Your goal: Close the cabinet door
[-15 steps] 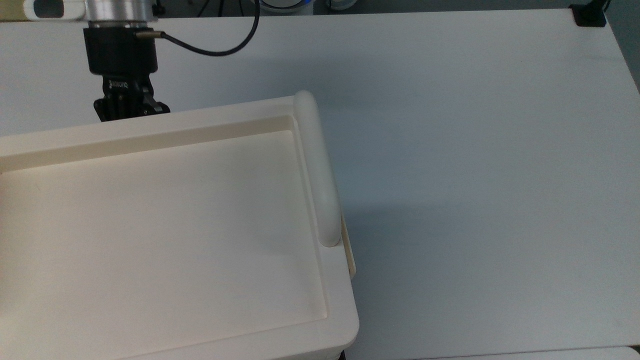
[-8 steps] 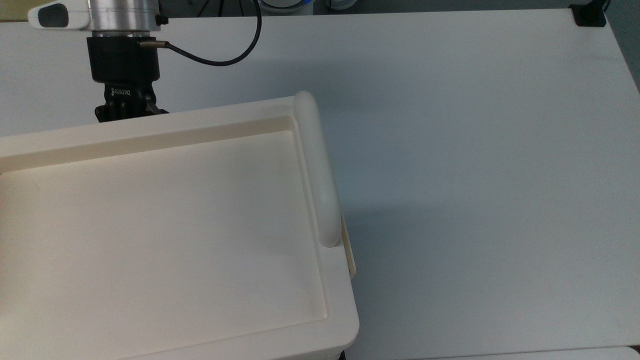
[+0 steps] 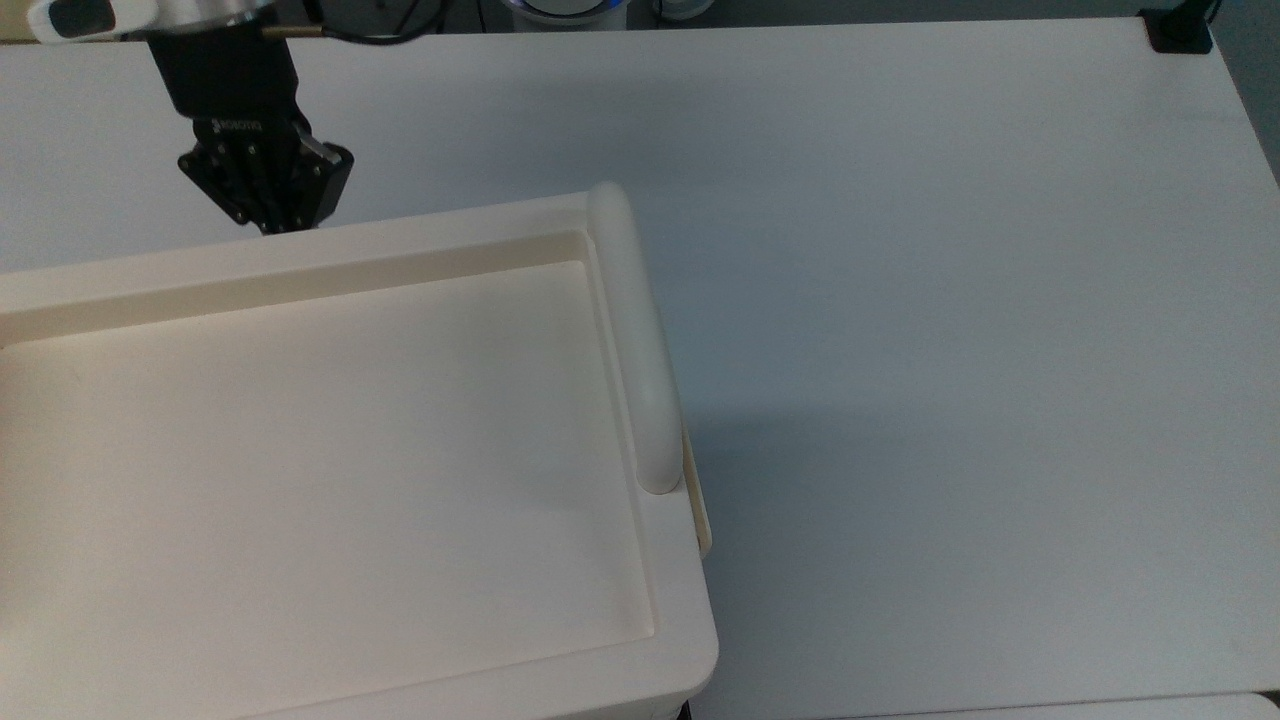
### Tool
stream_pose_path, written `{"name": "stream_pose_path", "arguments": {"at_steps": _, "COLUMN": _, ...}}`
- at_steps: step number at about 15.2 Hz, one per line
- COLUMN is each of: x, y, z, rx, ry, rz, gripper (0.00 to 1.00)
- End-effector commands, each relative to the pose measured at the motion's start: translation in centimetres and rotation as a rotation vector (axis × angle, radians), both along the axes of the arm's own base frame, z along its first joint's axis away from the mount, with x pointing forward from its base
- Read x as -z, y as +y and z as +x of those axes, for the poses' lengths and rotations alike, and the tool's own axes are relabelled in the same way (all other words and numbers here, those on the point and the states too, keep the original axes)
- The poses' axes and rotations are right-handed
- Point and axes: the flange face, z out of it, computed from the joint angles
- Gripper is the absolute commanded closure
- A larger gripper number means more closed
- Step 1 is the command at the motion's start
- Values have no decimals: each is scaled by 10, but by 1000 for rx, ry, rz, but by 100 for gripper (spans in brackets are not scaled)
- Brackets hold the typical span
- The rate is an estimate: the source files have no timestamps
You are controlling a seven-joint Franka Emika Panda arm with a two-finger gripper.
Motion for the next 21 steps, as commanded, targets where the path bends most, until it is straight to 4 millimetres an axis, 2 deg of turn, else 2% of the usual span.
{"name": "stream_pose_path", "arguments": {"at_steps": 1, "x": -21, "y": 1, "z": -43, "rx": -120, "ry": 176, "rz": -72, "gripper": 100}}
{"name": "stream_pose_path", "arguments": {"at_steps": 5, "x": -47, "y": 13, "z": -82, "rx": -171, "ry": 318, "rz": -89, "gripper": 97}}
{"name": "stream_pose_path", "arguments": {"at_steps": 7, "x": -66, "y": 22, "z": -101, "rx": -190, "ry": 349, "rz": -77, "gripper": 89}}
{"name": "stream_pose_path", "arguments": {"at_steps": 8, "x": -74, "y": 32, "z": -109, "rx": -212, "ry": 360, "rz": -76, "gripper": 79}}
{"name": "stream_pose_path", "arguments": {"at_steps": 9, "x": -83, "y": 42, "z": -117, "rx": -233, "ry": 371, "rz": -86, "gripper": 55}}
{"name": "stream_pose_path", "arguments": {"at_steps": 10, "x": -86, "y": 47, "z": -123, "rx": -244, "ry": 393, "rz": -103, "gripper": 25}}
{"name": "stream_pose_path", "arguments": {"at_steps": 11, "x": -88, "y": 59, "z": -126, "rx": -263, "ry": 412, "rz": -111, "gripper": 9}}
{"name": "stream_pose_path", "arguments": {"at_steps": 12, "x": -92, "y": 73, "z": -130, "rx": -273, "ry": 425, "rz": -123, "gripper": 0}}
{"name": "stream_pose_path", "arguments": {"at_steps": 16, "x": -94, "y": 108, "z": -131, "rx": -307, "ry": 433, "rz": -160, "gripper": 0}}
{"name": "stream_pose_path", "arguments": {"at_steps": 21, "x": -81, "y": 110, "z": -107, "rx": -320, "ry": 377, "rz": -189, "gripper": 0}}
